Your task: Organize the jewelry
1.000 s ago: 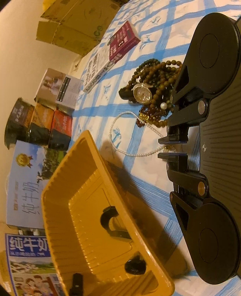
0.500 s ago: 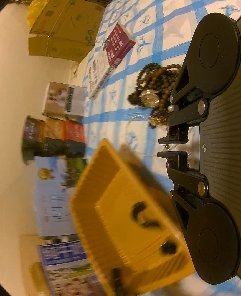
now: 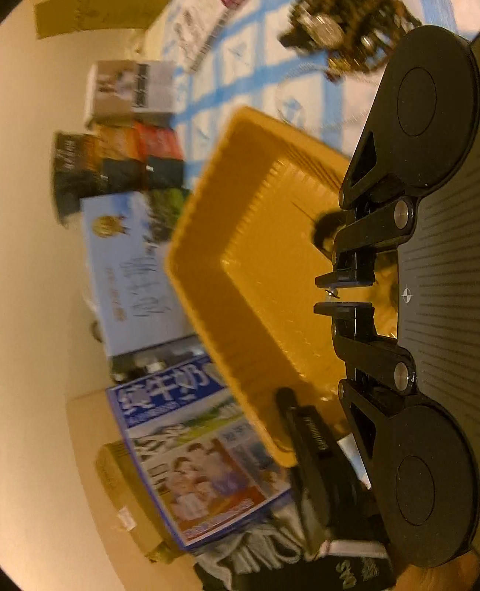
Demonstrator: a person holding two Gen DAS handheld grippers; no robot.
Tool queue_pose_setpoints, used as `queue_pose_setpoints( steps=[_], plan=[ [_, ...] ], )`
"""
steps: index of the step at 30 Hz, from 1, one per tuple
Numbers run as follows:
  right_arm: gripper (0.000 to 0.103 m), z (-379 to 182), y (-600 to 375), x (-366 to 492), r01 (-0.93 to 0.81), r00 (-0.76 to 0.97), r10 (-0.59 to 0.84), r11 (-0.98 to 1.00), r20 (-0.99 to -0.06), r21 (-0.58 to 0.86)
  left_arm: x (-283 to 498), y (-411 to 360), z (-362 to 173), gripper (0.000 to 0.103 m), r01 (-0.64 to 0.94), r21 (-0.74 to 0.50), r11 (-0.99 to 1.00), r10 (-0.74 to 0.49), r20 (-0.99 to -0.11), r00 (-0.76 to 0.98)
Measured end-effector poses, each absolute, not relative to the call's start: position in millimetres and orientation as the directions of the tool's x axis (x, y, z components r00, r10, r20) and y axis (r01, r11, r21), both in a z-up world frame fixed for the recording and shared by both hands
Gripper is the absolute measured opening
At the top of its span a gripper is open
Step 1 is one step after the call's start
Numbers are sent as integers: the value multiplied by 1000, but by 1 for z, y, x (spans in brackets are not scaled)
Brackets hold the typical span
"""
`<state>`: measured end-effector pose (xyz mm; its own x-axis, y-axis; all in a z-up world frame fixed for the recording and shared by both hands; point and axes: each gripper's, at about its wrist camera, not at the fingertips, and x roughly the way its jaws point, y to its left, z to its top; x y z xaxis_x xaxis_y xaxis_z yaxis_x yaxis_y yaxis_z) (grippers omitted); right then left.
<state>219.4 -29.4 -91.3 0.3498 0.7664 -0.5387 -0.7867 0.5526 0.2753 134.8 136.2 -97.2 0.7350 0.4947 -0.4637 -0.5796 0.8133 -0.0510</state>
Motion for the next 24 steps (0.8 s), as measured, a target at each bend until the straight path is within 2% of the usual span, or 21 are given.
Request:
queue_pose_setpoints(
  steps=[4, 6, 9, 10, 11, 15, 17, 24],
  plan=[
    [7, -96, -19, 217, -781, 347, 766, 556, -542, 285, 135, 136, -97, 18, -579, -50, 814, 495, -463, 735],
    [9, -94, -23, 218, -780, 358, 779, 552, -515, 293, 134, 136, -97, 18, -578, -50, 814, 495, -462, 736],
    [26, -84, -39, 219, -770, 388, 793, 559, -470, 307, 135, 136, -97, 18, -579, -49, 814, 495, -463, 735],
    [38, -81, -46, 220, -762, 401, 796, 565, -453, 318, 134, 136, -97, 18, -579, -50, 814, 495, -463, 735],
    [45, -77, -54, 222, -756, 411, 800, 567, -437, 328, 134, 136, -97, 18, -579, -49, 814, 495, -462, 736],
    [46, -68, -83, 224, -720, 466, 787, 603, -405, 343, 134, 136, -97, 18, -579, -49, 814, 495, -462, 736],
    [46, -70, -101, 226, -683, 506, 755, 646, -418, 340, 134, 136, -97, 18, -579, -51, 814, 494, -465, 735],
    [46, -115, -140, 251, -566, 538, 590, 782, -602, 261, 134, 136, -96, 18, -579, -50, 814, 494, -464, 735]
  ],
)
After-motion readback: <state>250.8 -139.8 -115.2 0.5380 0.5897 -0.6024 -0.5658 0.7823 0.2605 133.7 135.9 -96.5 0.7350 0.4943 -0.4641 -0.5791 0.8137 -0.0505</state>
